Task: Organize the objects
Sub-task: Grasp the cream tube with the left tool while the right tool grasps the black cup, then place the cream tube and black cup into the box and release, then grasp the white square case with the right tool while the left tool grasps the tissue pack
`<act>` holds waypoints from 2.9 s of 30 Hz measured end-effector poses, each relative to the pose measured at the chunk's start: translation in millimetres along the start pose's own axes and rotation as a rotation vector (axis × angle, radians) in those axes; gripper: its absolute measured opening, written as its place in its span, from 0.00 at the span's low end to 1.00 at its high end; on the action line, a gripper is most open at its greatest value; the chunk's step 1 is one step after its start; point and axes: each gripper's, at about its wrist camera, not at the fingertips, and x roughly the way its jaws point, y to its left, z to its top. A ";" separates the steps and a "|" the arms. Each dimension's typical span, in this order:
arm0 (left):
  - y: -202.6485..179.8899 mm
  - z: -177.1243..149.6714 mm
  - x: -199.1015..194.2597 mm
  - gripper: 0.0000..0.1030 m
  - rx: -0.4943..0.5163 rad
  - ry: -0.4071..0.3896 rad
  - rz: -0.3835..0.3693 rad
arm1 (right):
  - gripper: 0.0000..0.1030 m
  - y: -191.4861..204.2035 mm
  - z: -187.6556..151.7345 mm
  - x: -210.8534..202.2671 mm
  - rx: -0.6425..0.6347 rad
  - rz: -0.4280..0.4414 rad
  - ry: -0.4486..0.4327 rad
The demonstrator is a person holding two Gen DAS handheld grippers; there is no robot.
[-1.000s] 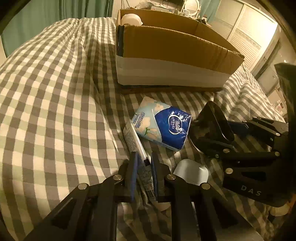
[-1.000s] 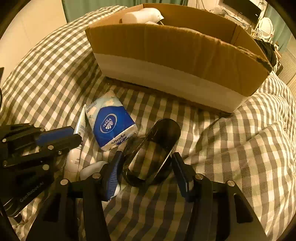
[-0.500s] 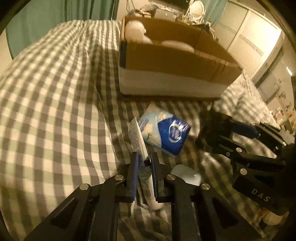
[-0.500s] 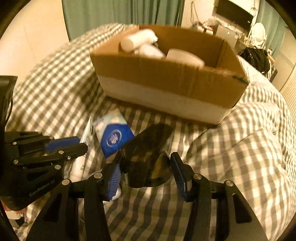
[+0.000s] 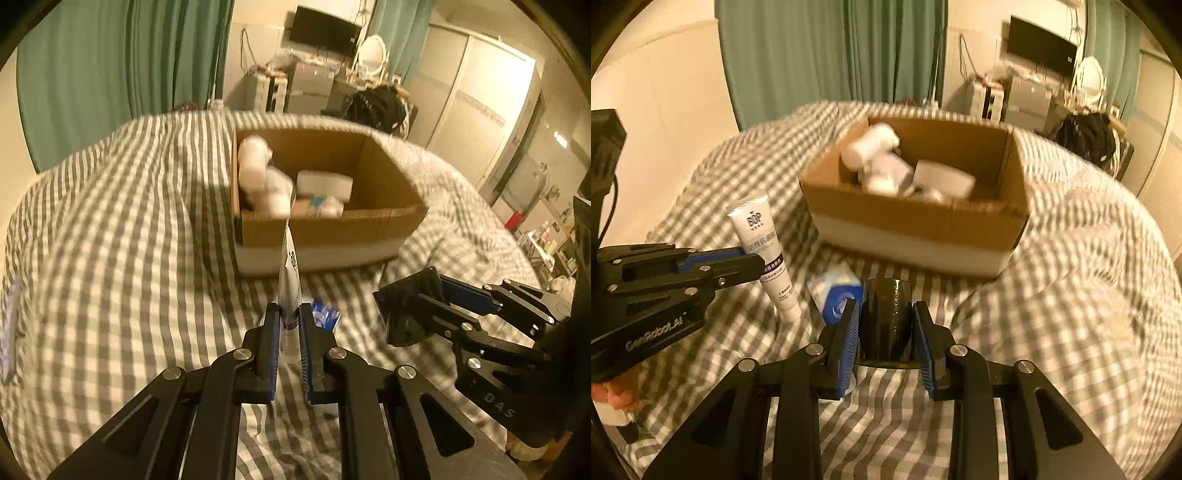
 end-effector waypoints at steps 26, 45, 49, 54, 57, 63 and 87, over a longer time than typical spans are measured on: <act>-30.5 128.8 83.0 0.10 0.106 -0.016 -0.025 | 0.28 -68.9 123.6 35.7 0.061 -0.024 -0.090; -17.8 123.4 104.2 0.37 0.075 0.074 -0.003 | 0.53 -83.8 116.8 45.7 0.097 -0.056 -0.135; -11.1 127.0 64.7 0.71 0.043 0.018 0.004 | 0.64 -79.2 122.7 8.8 0.128 -0.056 -0.175; 1.3 132.7 7.0 0.88 0.006 -0.069 0.037 | 0.84 -59.0 129.0 -50.9 0.084 -0.092 -0.270; 4.8 134.1 -23.4 0.93 0.022 -0.117 0.057 | 0.89 -43.4 130.4 -83.4 0.045 -0.131 -0.319; 9.6 112.5 -65.0 0.97 0.078 -0.203 0.143 | 0.90 -19.6 122.3 -123.0 0.026 -0.177 -0.367; 54.4 -19.0 23.6 0.99 0.025 -0.071 0.202 | 0.90 25.0 -6.3 39.2 0.028 -0.066 0.041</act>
